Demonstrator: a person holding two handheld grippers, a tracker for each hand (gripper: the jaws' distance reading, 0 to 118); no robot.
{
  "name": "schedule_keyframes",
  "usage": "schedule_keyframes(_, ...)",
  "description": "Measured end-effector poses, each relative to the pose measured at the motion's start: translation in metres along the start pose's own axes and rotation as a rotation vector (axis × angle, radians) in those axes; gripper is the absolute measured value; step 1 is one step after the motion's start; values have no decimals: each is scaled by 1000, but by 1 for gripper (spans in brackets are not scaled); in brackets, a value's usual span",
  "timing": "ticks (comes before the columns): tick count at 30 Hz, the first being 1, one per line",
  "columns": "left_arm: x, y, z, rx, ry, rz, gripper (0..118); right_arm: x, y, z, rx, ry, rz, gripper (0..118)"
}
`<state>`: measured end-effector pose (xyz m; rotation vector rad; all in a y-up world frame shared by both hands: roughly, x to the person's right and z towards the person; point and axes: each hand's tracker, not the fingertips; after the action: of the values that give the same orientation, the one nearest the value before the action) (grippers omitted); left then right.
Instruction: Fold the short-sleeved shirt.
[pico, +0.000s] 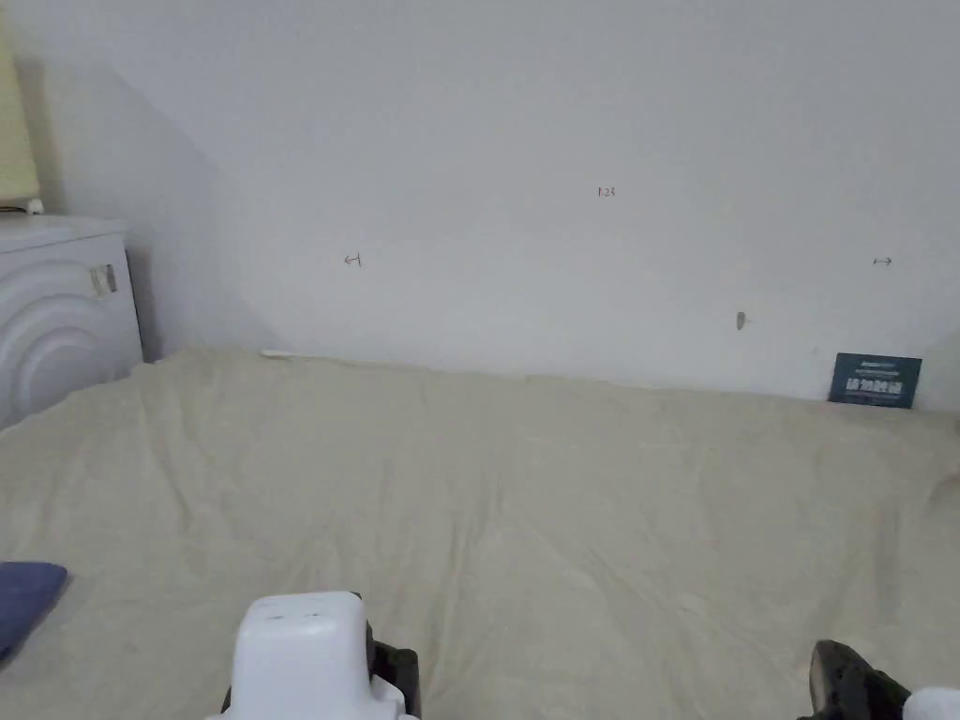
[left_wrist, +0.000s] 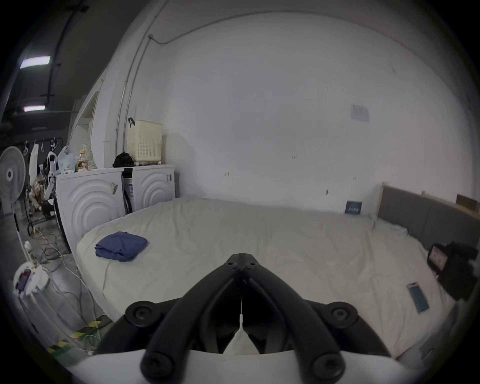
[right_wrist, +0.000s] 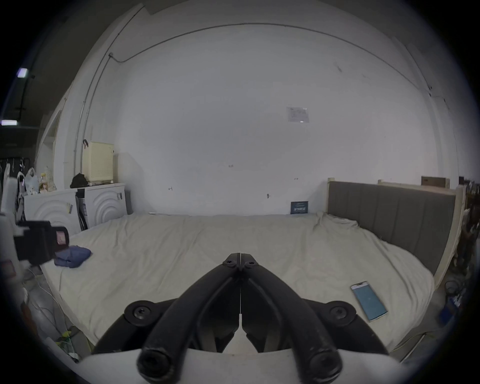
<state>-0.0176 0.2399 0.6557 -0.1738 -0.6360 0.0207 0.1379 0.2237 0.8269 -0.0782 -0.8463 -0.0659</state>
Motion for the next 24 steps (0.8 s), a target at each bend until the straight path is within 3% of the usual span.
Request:
schedule_keyframes(4,8,4,19,44,23,-60,0,10,5,21,36,-24,-1,1)
schedule_keyframes(5,9,4,24,51,11,-65,2,13,5,25,41,-25,-8,7)
schedule_keyframes(6,10,5,27,47,-6,-62,10,15,6,29,41,-23,-13,20)
schedule_keyframes(8,9,7,32,26,-60,-36,82,20,8,33,38,-15,-25,71)
schedule_keyframes(9,10,8,32,19,-52,-38,106,21,9,35,35,-13,-33,87)
schedule_keyframes(10,11,8,35,22,-47,-42,118,22,10,37,34,-16,-43,90)
schedule_keyframes(19,26,21,54,43,-84,-62,118,21,17,56,74,-37,9,90)
schedule_keyframes(24,41,7,55,78,-73,-211,118,30,20,64,111,-82,21,90)
